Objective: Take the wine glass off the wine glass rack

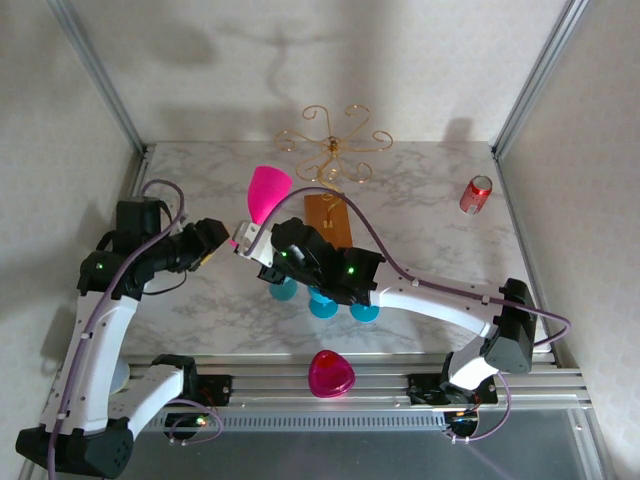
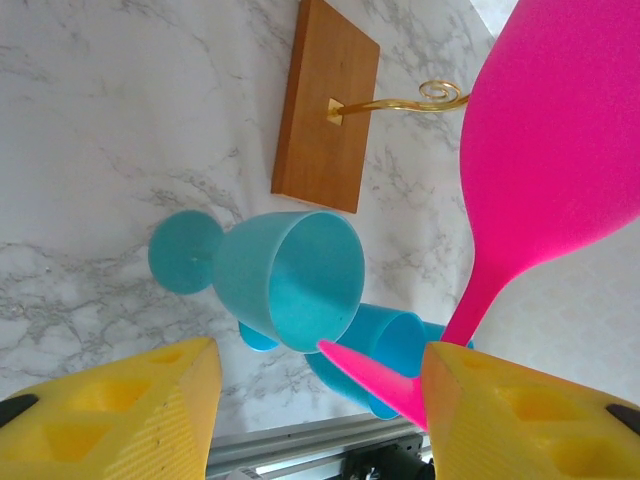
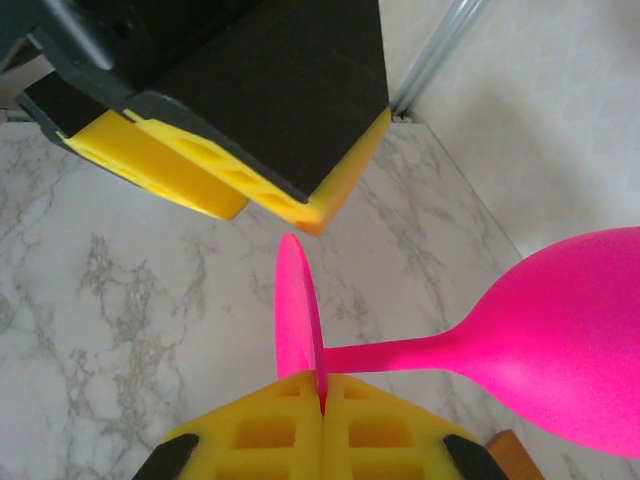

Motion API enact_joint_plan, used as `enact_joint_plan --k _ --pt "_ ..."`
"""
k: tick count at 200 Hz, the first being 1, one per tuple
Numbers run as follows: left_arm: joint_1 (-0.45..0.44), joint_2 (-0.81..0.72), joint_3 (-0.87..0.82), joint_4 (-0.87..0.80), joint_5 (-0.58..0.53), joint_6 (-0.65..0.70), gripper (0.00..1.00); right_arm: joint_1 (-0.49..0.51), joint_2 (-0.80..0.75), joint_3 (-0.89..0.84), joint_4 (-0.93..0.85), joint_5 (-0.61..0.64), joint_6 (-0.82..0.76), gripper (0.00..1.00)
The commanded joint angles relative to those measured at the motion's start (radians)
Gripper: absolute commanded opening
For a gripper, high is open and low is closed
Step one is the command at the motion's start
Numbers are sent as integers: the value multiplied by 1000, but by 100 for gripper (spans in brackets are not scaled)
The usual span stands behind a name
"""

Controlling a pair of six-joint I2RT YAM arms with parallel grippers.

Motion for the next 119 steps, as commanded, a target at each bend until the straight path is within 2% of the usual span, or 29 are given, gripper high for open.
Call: enact_joint_plan --k 1,119 --pt "5 -29 -14 -22 24 -20 55 17 19 -7 66 37 -33 0" --pt "5 -54 -66 53 83 -114 54 71 72 -23 162 168 -154 0"
